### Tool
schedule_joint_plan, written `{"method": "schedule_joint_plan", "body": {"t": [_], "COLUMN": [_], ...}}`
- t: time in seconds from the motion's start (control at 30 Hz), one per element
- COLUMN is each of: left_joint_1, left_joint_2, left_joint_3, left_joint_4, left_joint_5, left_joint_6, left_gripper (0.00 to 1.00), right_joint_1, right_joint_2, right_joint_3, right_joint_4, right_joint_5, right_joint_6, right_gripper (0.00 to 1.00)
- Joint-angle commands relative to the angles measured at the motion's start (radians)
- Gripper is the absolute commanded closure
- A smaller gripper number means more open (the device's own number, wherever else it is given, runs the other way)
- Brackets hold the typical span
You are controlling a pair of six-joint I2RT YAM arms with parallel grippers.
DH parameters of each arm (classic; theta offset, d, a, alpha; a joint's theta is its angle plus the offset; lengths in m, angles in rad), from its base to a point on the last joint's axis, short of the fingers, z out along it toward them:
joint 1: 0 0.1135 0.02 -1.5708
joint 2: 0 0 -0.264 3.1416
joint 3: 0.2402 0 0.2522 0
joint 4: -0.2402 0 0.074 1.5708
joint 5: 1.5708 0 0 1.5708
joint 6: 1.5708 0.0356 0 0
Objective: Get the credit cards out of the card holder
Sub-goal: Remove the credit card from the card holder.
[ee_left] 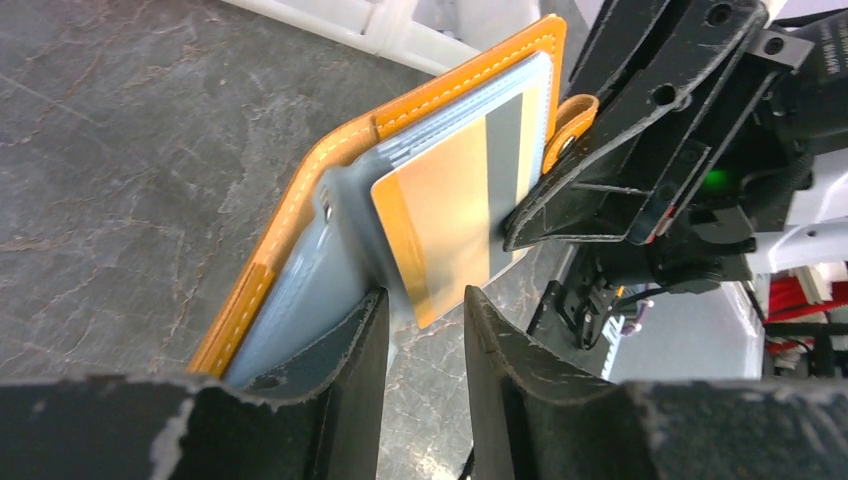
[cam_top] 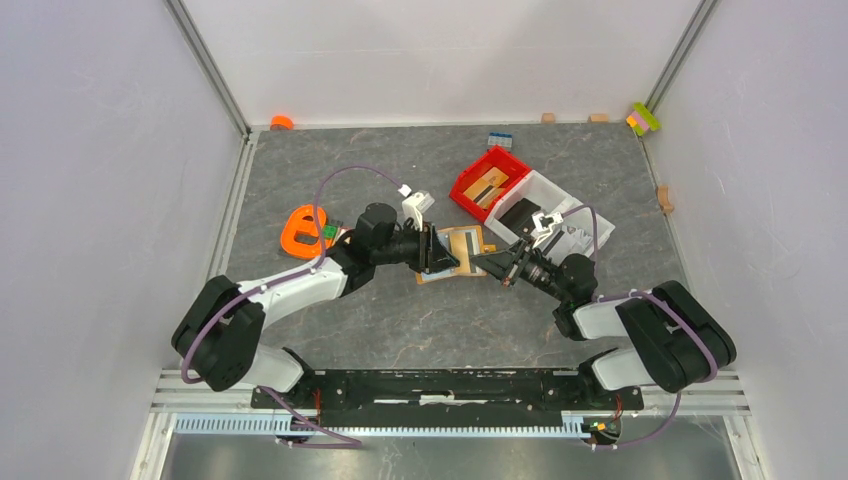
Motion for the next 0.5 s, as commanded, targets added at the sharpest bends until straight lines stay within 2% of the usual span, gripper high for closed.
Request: {"method": "schedule_joint_plan", "body": {"t": [0.0, 0.1, 0.3, 0.47], "left_joint_1": [0.01, 0.011, 0.012, 0.02], "left_joint_2": [0.007, 0.0, -0.004, -0.012], "left_joint_3": [-0.008, -0.022, -0.043, -0.058], "left_joint_4": [0.104, 0.156, 0.256, 0.316], "left_joint_5": [0.083, 0.123, 0.202, 0.227], "left_joint_6": [-0.045, -0.062, -0.106, -0.139], "left_gripper": [0.6, 0.62, 0.75, 0.93], "right_joint_1": [0.002, 0.001, 0.002, 0.001], "right_joint_2": [0.008, 0.007, 0.017, 0.035], "right_joint_3": [0.002, 0.006, 0.013, 0.014], "right_joint_4": [0.161, 0.159, 0.176, 0.224], "right_joint_5": [-0.064, -0.075, -0.09, -0.106], "right_joint_6": [0.063, 0.066, 0.077, 0.104], "right_gripper": [1.0, 1.0, 1.0, 1.0]}}
